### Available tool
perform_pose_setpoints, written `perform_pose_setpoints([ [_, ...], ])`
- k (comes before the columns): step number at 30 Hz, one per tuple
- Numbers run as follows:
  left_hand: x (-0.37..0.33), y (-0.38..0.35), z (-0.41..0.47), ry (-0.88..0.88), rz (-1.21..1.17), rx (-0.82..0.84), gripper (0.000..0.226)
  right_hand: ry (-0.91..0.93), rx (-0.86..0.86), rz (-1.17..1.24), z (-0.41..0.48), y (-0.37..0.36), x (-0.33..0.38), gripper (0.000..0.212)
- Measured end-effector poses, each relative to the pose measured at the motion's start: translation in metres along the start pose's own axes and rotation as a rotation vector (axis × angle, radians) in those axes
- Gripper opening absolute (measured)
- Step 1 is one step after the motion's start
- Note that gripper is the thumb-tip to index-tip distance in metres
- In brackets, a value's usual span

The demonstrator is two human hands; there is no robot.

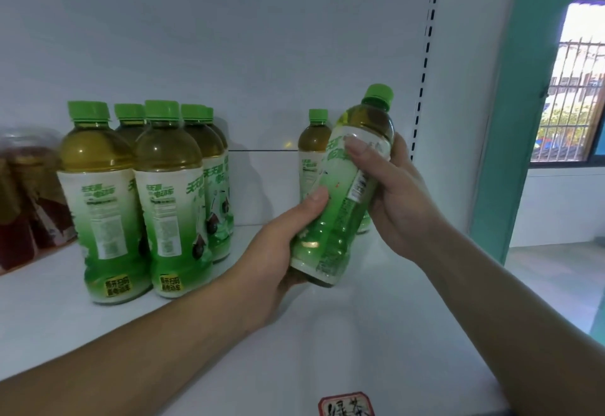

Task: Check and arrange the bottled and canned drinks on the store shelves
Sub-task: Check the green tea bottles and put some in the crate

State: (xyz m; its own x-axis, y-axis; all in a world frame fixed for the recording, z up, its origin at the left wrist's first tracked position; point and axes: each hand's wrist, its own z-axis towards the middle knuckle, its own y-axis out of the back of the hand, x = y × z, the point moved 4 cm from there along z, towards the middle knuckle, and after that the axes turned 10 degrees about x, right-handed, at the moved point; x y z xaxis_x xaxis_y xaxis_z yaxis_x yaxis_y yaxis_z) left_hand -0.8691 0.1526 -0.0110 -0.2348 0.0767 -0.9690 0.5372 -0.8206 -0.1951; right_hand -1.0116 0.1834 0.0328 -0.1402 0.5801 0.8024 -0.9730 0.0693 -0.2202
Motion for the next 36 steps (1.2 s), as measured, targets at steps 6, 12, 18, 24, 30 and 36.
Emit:
perform_pose_setpoints([
  [6, 0.0, -0.005, -0.003, 0.078, -0.172, 0.149, 0.058, -0.032, 0.035, 0.036, -0.001, 0.0, 0.005, 0.059],
  [12, -0.002, 0.001, 0.002, -0.016, -0.002, -0.017, 0.049, -0.019, -0.031, -0.003, 0.0, 0.001, 0.002, 0.083],
  [18, 0.001, -0.008, 0.001, 0.05, -0.13, 0.15, 0.058, -0.072, 0.044, 0.043, -0.001, -0.002, 0.002, 0.073],
  [24, 0.001, -0.008, 0.002, -0.012, 0.124, 0.023, 0.055, -0.076, -0.02, -0.09, -0.002, -0.004, 0.001, 0.096],
  [30, 0.002, -0.011, 0.001, 0.036, -0.05, 0.112, 0.058, -0.055, -0.062, -0.068, -0.003, -0.002, 0.004, 0.073],
  [36, 0.001, -0.007, 0.003, 0.007, 0.082, 0.006, 0.055, -0.069, -0.065, -0.055, -0.002, -0.002, 0.001, 0.082],
])
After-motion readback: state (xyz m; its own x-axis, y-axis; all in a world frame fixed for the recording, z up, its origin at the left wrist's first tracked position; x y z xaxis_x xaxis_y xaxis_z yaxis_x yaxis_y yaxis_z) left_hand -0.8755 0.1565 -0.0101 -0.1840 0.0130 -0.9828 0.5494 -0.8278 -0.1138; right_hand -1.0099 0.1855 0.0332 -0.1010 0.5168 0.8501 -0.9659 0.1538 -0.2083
